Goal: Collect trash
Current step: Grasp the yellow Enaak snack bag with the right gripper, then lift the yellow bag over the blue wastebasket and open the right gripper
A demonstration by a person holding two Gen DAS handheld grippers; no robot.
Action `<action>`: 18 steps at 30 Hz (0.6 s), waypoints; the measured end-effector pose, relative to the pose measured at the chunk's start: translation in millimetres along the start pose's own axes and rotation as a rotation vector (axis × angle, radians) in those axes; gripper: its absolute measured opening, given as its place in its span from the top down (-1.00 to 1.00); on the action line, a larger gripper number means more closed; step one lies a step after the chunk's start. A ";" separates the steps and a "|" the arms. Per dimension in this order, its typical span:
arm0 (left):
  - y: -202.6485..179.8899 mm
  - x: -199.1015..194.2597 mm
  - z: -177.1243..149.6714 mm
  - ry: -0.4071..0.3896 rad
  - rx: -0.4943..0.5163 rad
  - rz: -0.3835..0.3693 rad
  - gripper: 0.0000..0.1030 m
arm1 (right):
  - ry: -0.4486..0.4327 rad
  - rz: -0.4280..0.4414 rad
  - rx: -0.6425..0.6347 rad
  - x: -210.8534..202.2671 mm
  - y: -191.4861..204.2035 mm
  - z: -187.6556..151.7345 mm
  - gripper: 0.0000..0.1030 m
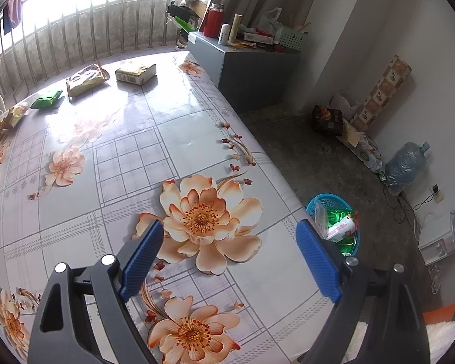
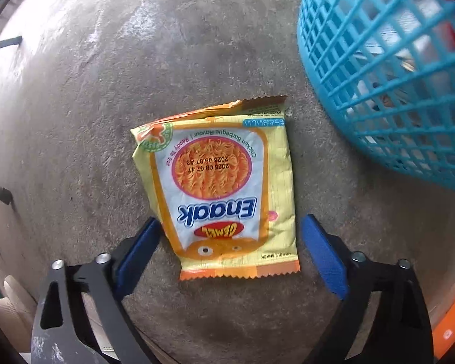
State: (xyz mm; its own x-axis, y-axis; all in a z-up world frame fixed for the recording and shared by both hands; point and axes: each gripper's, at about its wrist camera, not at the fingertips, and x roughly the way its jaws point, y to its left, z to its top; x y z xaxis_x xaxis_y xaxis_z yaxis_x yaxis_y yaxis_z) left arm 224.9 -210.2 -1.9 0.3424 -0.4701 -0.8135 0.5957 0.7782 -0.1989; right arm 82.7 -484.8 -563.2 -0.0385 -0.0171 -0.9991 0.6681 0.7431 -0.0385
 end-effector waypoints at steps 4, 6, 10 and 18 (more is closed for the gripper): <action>-1.0 -2.7 -1.3 -0.008 -0.001 -0.007 -0.68 | -0.017 0.008 0.025 -25.1 1.8 -31.8 -0.04; -2.5 -5.5 -3.0 -0.013 -0.005 -0.013 -0.68 | -0.022 0.005 0.033 -32.8 -2.3 -32.1 0.16; -3.2 -15.2 -5.6 -0.030 -0.006 -0.018 -0.68 | -0.023 0.007 0.037 -52.3 -3.6 -22.1 0.47; -3.1 -33.0 -11.1 -0.076 -0.024 -0.047 -0.68 | -0.079 0.076 0.038 -123.4 -11.7 -52.2 0.65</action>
State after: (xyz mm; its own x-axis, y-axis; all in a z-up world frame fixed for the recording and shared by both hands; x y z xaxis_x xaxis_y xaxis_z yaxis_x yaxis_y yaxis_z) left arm 203.7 -192.5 19.5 0.3691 -0.5356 -0.7595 0.5951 0.7639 -0.2496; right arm 40.9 -456.5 -438.6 0.0711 -0.0161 -0.9973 0.6946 0.7184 0.0380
